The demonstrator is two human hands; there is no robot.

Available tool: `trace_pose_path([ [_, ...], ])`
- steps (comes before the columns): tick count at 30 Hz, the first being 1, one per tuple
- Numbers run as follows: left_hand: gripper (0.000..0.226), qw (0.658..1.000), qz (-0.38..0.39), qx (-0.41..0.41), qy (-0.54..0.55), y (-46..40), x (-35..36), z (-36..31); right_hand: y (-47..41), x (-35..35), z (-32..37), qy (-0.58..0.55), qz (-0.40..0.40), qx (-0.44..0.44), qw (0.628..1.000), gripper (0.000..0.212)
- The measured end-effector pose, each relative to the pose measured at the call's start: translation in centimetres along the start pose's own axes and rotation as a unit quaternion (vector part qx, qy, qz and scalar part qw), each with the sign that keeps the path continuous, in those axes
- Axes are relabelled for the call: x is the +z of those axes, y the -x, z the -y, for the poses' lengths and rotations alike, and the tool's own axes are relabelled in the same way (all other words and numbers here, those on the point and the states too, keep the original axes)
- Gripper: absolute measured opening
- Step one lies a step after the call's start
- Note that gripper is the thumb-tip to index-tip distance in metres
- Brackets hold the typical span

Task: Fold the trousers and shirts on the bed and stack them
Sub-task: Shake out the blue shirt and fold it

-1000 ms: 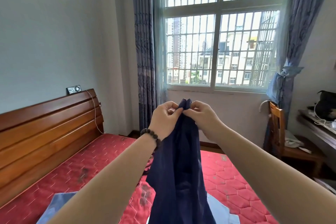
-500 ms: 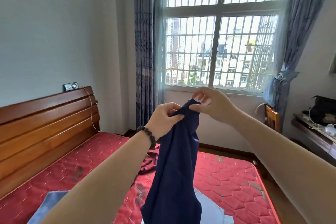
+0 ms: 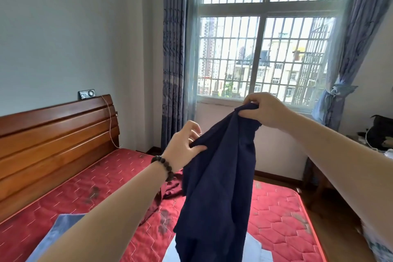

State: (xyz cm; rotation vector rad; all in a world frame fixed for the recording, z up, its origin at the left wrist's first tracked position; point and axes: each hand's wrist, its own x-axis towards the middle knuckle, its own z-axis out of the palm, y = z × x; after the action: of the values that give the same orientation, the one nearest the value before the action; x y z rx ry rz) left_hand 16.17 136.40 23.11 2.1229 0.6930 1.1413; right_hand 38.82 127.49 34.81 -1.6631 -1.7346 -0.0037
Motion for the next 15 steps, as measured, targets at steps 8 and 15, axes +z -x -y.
trace_pose_path([
  [8, 0.032, 0.984, -0.054, 0.099, -0.141, 0.8, 0.2, 0.8, -0.2, 1.6, 1.4, -0.012, -0.020, -0.013, 1.000, 0.009],
  [15, 0.027, 0.999, 0.028, -0.005, -0.017, 0.9, 3.2, 0.2, 0.2, 1.9, 2.2, 0.004, 0.043, -0.067, 0.997, 0.010],
])
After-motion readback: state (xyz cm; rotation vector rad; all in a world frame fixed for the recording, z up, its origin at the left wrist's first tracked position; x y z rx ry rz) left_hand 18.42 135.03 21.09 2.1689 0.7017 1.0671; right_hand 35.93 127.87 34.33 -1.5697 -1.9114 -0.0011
